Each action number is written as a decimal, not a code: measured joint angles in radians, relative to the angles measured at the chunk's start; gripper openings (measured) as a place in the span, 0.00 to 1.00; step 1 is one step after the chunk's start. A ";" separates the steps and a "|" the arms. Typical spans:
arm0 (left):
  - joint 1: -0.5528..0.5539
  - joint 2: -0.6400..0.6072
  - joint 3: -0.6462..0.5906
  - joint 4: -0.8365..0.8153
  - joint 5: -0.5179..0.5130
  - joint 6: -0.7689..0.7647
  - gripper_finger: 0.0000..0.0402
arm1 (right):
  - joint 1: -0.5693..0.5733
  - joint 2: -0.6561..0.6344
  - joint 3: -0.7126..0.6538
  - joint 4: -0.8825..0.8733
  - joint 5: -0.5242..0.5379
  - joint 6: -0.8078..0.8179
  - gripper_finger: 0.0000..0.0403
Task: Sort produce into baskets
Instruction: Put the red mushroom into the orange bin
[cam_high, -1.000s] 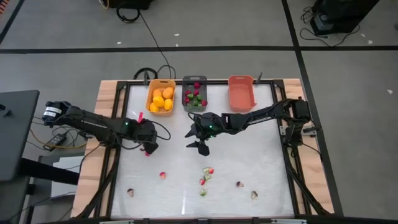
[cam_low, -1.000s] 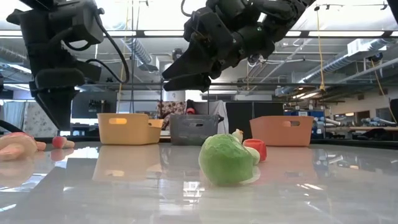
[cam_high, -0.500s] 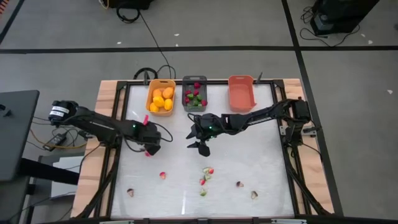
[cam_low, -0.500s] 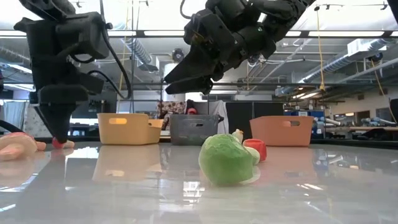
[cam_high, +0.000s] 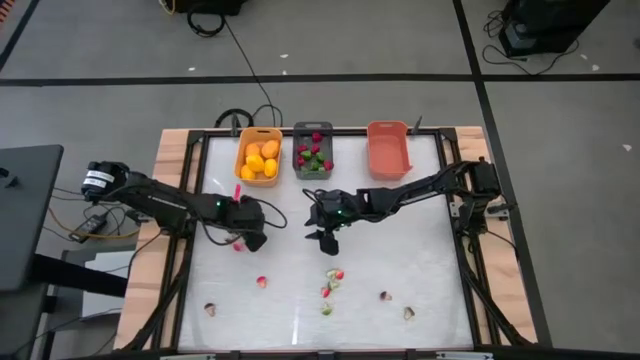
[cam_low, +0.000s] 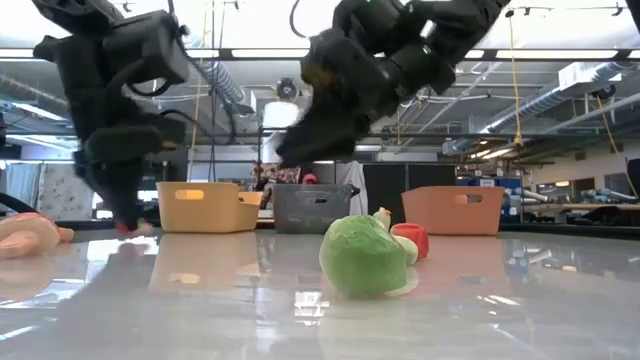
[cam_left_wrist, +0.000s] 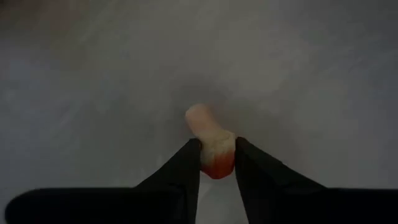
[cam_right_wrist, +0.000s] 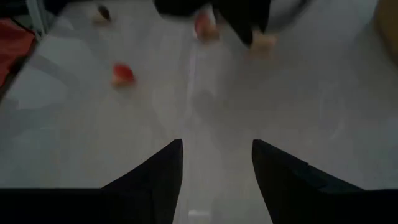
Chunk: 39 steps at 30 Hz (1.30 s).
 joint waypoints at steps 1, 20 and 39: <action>-0.001 0.000 0.000 0.050 -0.001 0.038 0.24 | 0.000 0.000 -0.019 0.008 -0.005 0.016 0.51; -0.016 0.003 0.003 0.844 -0.007 0.939 0.24 | 0.029 0.001 -0.274 0.631 0.123 0.154 0.50; -0.017 0.002 0.004 0.818 -0.018 1.065 0.24 | -0.001 0.001 -0.275 0.772 0.137 0.328 0.18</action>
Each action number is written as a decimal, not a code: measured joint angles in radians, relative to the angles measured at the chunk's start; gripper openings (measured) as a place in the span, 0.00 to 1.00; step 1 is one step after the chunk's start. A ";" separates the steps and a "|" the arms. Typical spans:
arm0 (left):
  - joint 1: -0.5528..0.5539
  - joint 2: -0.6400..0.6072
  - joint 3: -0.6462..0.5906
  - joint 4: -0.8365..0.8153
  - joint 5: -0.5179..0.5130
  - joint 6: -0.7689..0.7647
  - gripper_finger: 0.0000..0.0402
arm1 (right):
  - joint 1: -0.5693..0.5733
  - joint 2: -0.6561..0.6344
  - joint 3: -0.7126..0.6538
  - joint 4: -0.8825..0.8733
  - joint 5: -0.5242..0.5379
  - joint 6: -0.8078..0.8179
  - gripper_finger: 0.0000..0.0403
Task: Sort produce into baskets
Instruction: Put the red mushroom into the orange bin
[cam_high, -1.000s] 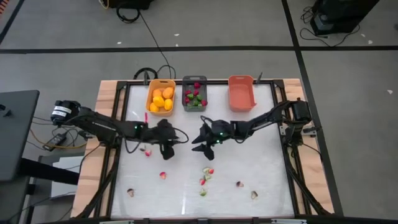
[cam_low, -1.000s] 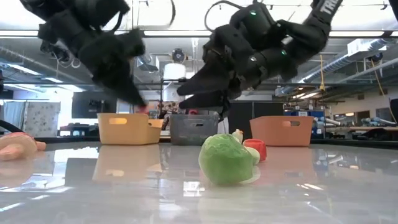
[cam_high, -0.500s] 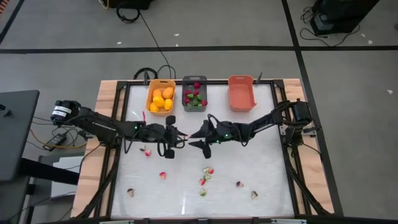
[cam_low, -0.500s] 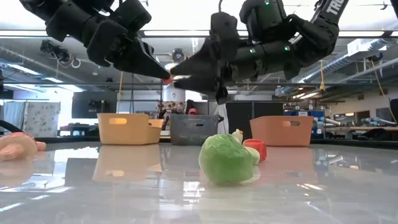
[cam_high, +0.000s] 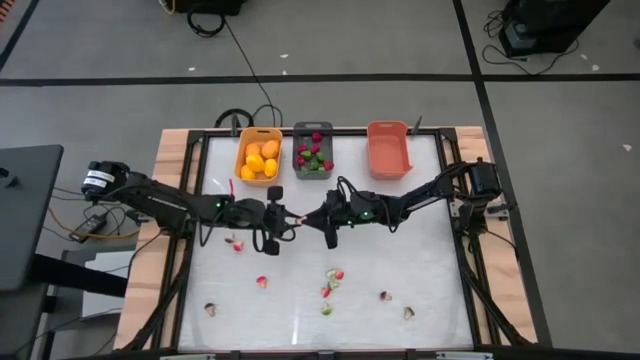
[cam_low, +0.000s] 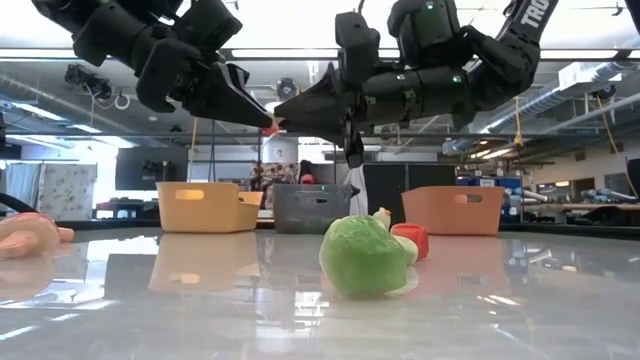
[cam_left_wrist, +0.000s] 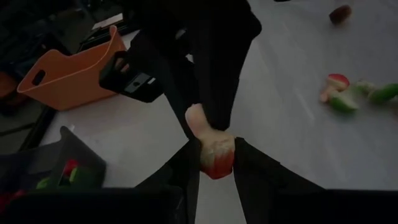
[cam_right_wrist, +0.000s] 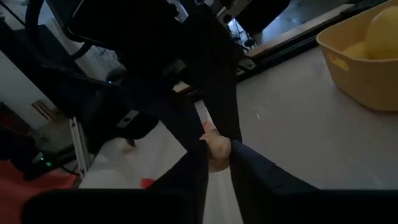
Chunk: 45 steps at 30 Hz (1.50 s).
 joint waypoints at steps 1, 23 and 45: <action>0.000 0.000 0.001 -0.002 0.001 0.000 0.24 | 0.000 0.000 0.000 0.000 0.001 0.001 0.16; -0.012 -0.001 -0.027 -0.336 -0.186 -0.558 0.58 | -0.115 -0.321 -0.016 -0.663 0.307 -0.120 0.02; -0.017 -0.012 -0.056 -0.276 -0.161 -0.771 0.60 | -0.387 -0.542 -0.017 -1.349 0.576 -0.090 0.38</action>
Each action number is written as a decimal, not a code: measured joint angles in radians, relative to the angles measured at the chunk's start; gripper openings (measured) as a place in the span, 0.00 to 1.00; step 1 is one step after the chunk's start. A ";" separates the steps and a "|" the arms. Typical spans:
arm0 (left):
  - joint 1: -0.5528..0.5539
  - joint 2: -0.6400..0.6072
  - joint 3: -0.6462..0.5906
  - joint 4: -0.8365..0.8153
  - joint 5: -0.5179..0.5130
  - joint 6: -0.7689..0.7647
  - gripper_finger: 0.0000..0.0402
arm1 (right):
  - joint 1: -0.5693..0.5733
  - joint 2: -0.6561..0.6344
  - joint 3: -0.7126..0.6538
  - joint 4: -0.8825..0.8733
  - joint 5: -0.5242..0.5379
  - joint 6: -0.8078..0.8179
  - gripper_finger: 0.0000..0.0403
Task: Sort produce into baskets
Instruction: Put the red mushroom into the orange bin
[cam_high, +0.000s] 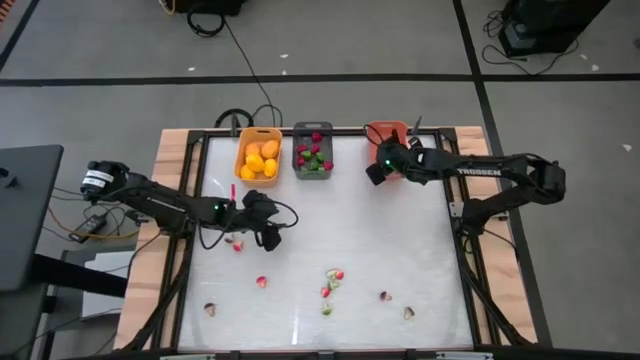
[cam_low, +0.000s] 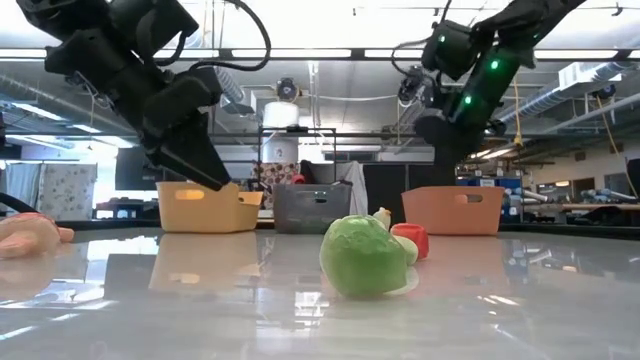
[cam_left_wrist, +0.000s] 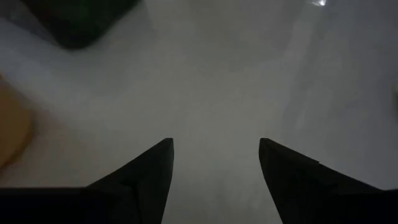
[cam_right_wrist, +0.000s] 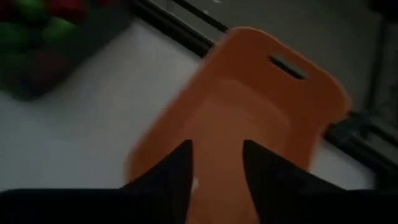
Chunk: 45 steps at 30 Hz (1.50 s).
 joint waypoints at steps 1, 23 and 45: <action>0.000 -0.005 0.001 -0.014 0.024 -0.001 0.60 | 0.019 -0.012 0.000 0.017 -0.019 0.000 0.42; -0.229 -0.022 0.125 -0.773 0.312 -0.155 0.60 | 0.467 0.134 0.000 0.390 -0.017 0.035 0.50; -0.231 -0.022 0.030 -0.527 0.221 -0.144 0.29 | 0.481 0.149 0.000 0.501 -0.093 0.036 0.50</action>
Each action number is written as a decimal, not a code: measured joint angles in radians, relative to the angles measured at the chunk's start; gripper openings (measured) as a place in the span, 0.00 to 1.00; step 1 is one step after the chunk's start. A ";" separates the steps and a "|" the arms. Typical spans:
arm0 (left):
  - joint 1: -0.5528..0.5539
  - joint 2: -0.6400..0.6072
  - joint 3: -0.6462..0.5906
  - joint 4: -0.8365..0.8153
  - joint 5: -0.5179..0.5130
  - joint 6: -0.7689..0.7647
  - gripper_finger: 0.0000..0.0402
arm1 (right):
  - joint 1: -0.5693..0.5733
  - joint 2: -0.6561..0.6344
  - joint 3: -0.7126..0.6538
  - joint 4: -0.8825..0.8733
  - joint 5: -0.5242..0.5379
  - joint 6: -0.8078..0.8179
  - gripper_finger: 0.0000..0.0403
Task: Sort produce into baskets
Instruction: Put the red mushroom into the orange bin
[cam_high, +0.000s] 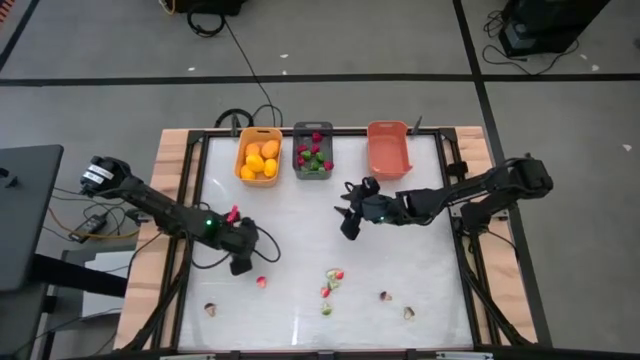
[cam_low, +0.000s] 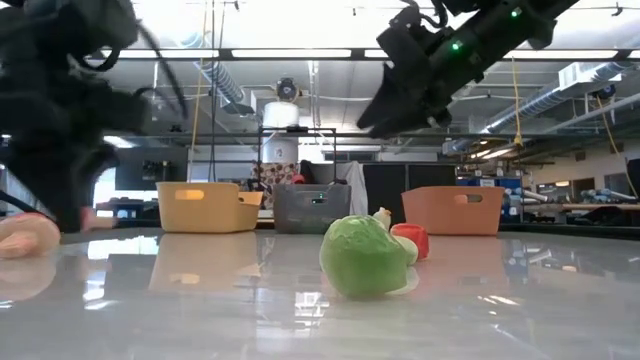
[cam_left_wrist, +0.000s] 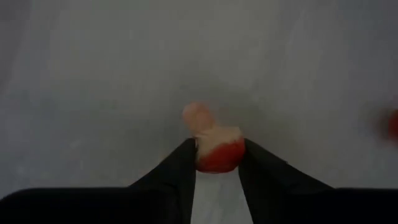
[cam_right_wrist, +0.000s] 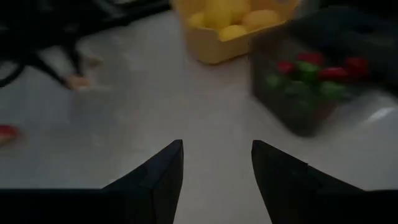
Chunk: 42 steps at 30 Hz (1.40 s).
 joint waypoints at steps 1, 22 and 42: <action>0.000 0.000 0.003 0.037 -0.019 0.021 0.28 | 0.000 0.012 0.000 0.031 -0.046 -0.005 0.50; 0.020 0.000 0.021 0.839 -0.275 0.624 0.29 | 0.001 0.357 0.017 0.854 -0.443 0.123 0.49; 0.048 0.000 0.020 0.901 -0.272 0.593 0.29 | 0.007 0.369 0.085 0.843 -0.402 0.001 0.22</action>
